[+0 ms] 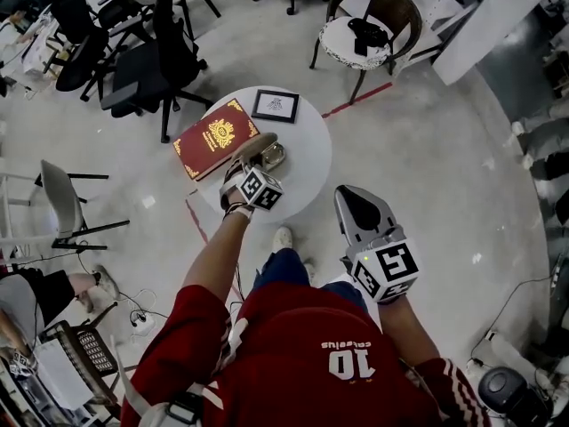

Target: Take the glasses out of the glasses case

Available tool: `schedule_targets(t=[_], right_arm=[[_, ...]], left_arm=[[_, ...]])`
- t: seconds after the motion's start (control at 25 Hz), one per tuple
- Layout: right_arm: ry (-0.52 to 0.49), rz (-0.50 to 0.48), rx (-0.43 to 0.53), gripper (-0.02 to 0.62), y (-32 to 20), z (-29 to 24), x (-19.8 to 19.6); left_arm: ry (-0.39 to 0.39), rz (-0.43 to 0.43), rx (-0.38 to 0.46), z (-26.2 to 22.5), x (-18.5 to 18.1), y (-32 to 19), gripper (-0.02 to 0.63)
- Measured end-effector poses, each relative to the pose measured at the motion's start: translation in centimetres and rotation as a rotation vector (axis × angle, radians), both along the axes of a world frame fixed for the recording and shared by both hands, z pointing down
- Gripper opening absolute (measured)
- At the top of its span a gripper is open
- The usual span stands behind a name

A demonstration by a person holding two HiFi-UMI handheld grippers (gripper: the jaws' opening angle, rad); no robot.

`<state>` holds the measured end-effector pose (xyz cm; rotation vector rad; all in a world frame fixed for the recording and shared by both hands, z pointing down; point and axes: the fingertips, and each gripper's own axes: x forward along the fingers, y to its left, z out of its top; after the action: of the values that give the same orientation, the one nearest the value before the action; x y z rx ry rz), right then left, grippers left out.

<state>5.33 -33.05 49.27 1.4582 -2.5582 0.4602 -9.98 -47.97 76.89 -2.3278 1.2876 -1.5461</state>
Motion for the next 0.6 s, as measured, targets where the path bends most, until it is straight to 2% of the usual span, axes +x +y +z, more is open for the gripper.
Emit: schedule_targets(t=[0.12,0.28,0.6], right_arm=[[-0.007,-0.013,0.023,0.018,1.0,-0.9,0.1],[-0.018,-0.028,0.036,0.018,2.5,-1.6,0.2],[-0.039,-0.088,0.092,0.018,4.6,-3.9,-0.6]], left_arm=[[0.044,-0.013,0.035,-2.6,0.4,1.4,0.020],[0.178,-0.066,0.055,-6.6,0.9,4.5,0.021],[0.410,-0.118,0.111,-14.5,1.3,11.0,0.021]])
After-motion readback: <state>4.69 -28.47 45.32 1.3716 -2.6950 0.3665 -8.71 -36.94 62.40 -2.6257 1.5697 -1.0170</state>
